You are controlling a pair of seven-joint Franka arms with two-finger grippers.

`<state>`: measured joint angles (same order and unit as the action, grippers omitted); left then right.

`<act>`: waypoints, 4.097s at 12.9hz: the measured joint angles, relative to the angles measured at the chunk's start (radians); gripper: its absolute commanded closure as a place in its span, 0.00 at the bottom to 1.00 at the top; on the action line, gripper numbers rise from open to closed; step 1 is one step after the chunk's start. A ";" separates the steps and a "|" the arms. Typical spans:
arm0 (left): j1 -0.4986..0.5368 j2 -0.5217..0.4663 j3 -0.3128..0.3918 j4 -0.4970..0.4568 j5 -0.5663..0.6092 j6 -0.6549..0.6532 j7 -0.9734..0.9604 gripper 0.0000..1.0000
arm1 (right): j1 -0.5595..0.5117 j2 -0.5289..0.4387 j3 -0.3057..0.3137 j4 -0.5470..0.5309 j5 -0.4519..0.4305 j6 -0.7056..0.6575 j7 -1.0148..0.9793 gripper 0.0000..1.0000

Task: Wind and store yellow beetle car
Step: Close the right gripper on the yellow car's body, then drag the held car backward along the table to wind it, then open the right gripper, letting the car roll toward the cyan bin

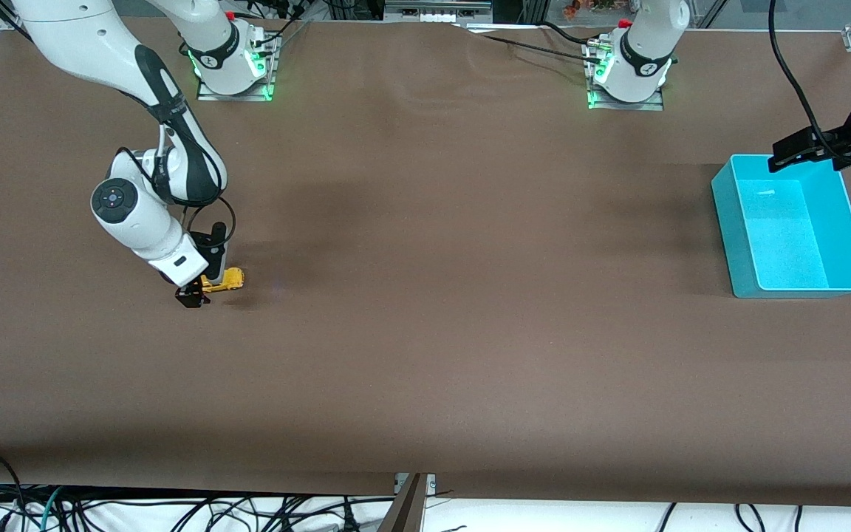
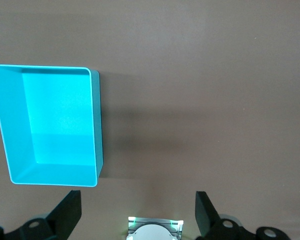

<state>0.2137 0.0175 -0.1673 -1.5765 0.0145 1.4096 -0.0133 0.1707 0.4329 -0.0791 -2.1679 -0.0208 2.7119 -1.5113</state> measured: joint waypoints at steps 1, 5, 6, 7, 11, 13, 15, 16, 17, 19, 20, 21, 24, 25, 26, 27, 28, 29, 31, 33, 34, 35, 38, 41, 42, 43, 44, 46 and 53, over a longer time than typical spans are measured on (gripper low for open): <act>0.000 0.000 0.000 0.000 0.000 0.000 0.000 0.00 | 0.000 0.002 0.000 -0.005 0.000 0.013 -0.008 0.45; 0.000 0.001 0.000 0.000 0.000 0.000 0.000 0.00 | 0.000 -0.001 0.000 -0.006 0.002 -0.002 0.000 0.93; 0.000 0.001 0.000 0.000 0.000 0.000 0.000 0.00 | 0.000 -0.011 0.000 -0.005 0.002 -0.020 0.028 0.93; 0.000 0.001 0.000 0.000 0.000 0.000 0.000 0.00 | 0.000 -0.018 0.000 -0.005 0.002 -0.041 0.063 0.94; 0.000 0.002 0.000 0.000 0.000 0.000 0.000 0.00 | 0.005 -0.019 0.010 -0.007 0.002 -0.086 0.140 0.95; 0.000 0.002 0.000 0.000 0.000 0.000 0.000 0.00 | 0.005 -0.019 0.010 -0.007 0.002 -0.087 0.141 0.95; 0.000 0.002 0.000 0.000 0.000 0.000 0.000 0.00 | 0.003 -0.018 0.009 -0.007 0.002 -0.086 0.138 0.95; 0.000 0.002 0.000 0.000 0.000 0.000 0.000 0.00 | -0.002 -0.018 0.006 -0.007 0.002 -0.086 0.129 0.95; 0.000 0.002 0.000 0.000 0.000 0.000 0.000 0.00 | -0.017 -0.017 0.001 -0.007 0.002 -0.085 0.109 0.95; 0.000 0.002 0.000 0.000 0.000 0.000 0.000 0.00 | -0.087 -0.016 -0.004 -0.007 0.002 -0.081 0.041 0.95; 0.000 0.002 0.000 0.000 0.000 0.000 0.000 0.00 | -0.128 -0.015 -0.005 -0.008 0.002 -0.075 -0.001 0.95; 0.000 0.002 0.000 0.000 0.000 0.000 0.000 0.00 | -0.166 -0.014 -0.006 -0.008 0.002 -0.066 -0.039 0.95; 0.000 0.002 0.000 0.000 0.000 0.000 0.000 0.00 | -0.242 -0.009 -0.006 -0.008 0.002 -0.038 -0.117 0.95; 0.000 0.002 0.000 0.000 0.000 0.000 0.000 0.00 | -0.254 -0.008 -0.006 -0.008 0.002 -0.032 -0.131 0.94; 0.000 0.002 0.000 0.000 0.000 0.000 0.000 0.00 | -0.263 -0.008 -0.006 -0.008 0.002 -0.028 -0.141 0.94; 0.000 0.002 0.000 0.000 0.000 0.000 0.000 0.00 | -0.271 -0.007 -0.006 -0.008 0.002 -0.025 -0.153 0.94; 0.000 0.002 0.000 0.000 0.000 0.000 0.000 0.00 | -0.279 -0.006 -0.006 -0.008 0.002 -0.021 -0.165 0.93; 0.000 0.002 0.000 0.000 0.000 0.000 0.000 0.00 | -0.286 -0.006 -0.006 -0.008 0.002 -0.017 -0.175 0.91; 0.000 0.002 0.000 0.000 0.000 0.000 0.000 0.00 | -0.293 -0.005 -0.006 -0.008 0.002 -0.013 -0.183 0.88; 0.000 0.002 0.000 0.000 0.000 0.000 0.000 0.00 | -0.293 -0.005 -0.006 -0.007 0.002 -0.013 -0.184 0.02; 0.000 0.003 0.000 0.000 0.000 0.000 0.000 0.00 | -0.293 0.001 -0.006 -0.007 0.002 -0.012 -0.185 0.00; 0.000 0.004 0.000 0.000 0.000 0.000 0.000 0.00 | -0.293 0.008 -0.005 -0.003 0.002 -0.004 -0.187 0.00; 0.000 0.005 0.000 0.000 0.000 0.000 0.000 0.00 | -0.293 0.025 -0.004 -0.002 0.002 0.000 -0.189 0.00; 0.000 0.005 0.000 0.000 0.000 0.000 0.000 0.00 | -0.293 0.025 0.004 0.028 0.002 -0.042 -0.191 0.00; 0.000 0.005 0.000 0.000 0.000 0.000 0.000 0.00 | -0.293 0.023 0.008 0.047 0.002 -0.069 -0.191 0.00; 0.000 0.005 0.000 0.000 0.000 0.000 0.000 0.00 | -0.293 0.022 0.010 0.064 0.002 -0.094 -0.191 0.00; 0.000 0.005 0.000 0.000 0.000 0.000 0.000 0.00 | -0.293 0.021 0.011 0.080 0.002 -0.118 -0.191 0.00; 0.000 0.006 0.000 0.000 0.000 0.000 0.000 0.00 | -0.293 0.020 0.012 0.108 0.002 -0.156 -0.191 0.00; 0.000 0.025 0.001 -0.008 0.000 0.008 0.003 0.00 | -0.293 -0.019 0.040 0.249 0.003 -0.338 -0.062 0.00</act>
<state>0.2138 0.0421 -0.1668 -1.5845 0.0145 1.4181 -0.0108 -0.1226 0.4142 -0.0389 -1.9185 -0.0178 2.3737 -1.5735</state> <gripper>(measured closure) 0.000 0.000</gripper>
